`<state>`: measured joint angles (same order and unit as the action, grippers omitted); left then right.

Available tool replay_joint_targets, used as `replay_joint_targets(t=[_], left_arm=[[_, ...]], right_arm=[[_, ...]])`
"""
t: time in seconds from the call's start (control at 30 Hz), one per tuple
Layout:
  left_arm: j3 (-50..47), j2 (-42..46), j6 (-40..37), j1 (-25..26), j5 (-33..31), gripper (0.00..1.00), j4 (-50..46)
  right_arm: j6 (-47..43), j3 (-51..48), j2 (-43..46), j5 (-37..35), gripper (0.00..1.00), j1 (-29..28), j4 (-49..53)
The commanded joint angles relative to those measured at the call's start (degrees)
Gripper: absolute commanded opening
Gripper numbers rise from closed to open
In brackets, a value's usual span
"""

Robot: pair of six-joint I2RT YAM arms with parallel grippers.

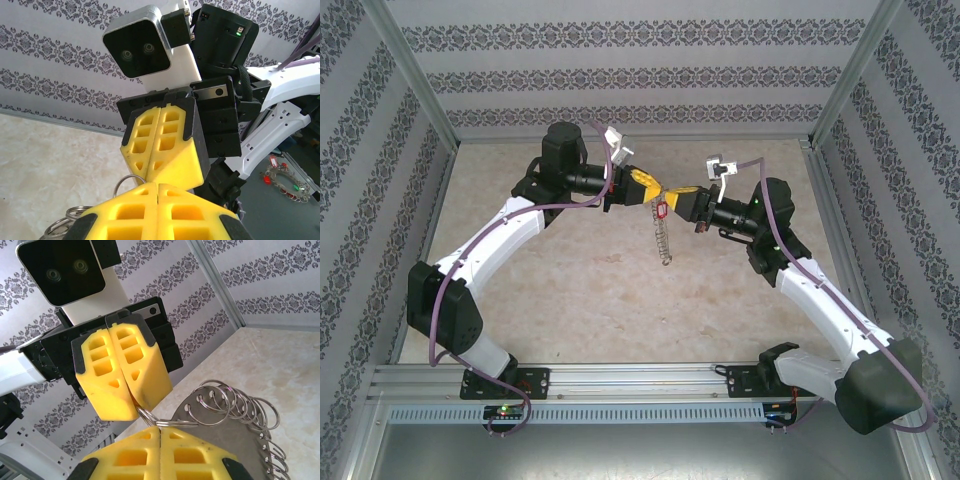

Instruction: Put the keys on the keyring

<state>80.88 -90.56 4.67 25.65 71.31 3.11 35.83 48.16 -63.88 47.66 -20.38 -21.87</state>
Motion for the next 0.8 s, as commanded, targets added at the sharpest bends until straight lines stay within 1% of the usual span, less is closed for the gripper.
replay_joint_targets(t=[0.0,0.13,0.17,0.2,0.23,0.5,0.6,0.7,0.77], left_arm=[[-0.3,1.9,0.3,1.1,2.0,0.00,3.5],[-0.5,1.7,0.6,1.1,1.6,0.00,3.7],[-0.5,1.7,0.7,1.1,1.6,0.00,3.7],[-0.5,1.7,0.7,1.1,1.7,0.00,3.7],[-0.5,1.7,0.7,1.1,1.8,0.00,3.7],[-0.2,1.3,1.3,1.1,3.0,0.00,3.8],[0.0,1.3,1.2,1.1,2.8,0.00,3.6],[0.1,1.3,1.2,1.1,2.7,0.00,3.5],[0.1,1.3,1.1,1.1,2.5,0.00,3.5]], right_arm=[[-0.6,1.3,0.9,0.5,0.00,-0.7,-1.4],[-0.7,1.0,1.6,0.5,0.00,-0.6,-1.3],[-0.7,0.9,1.8,0.6,0.03,-0.5,-1.3],[-0.6,0.7,2.1,0.3,0.16,-0.5,-1.3],[-0.6,0.6,2.3,-0.1,0.24,-0.4,-1.3],[-0.2,1.0,2.1,0.4,0.27,-0.3,-1.8],[0.1,1.1,1.8,1.1,0.16,-0.3,-2.6],[0.2,0.9,2.1,1.3,0.01,-0.3,-2.9],[0.2,0.7,2.6,1.4,0.00,-0.3,-2.9]])
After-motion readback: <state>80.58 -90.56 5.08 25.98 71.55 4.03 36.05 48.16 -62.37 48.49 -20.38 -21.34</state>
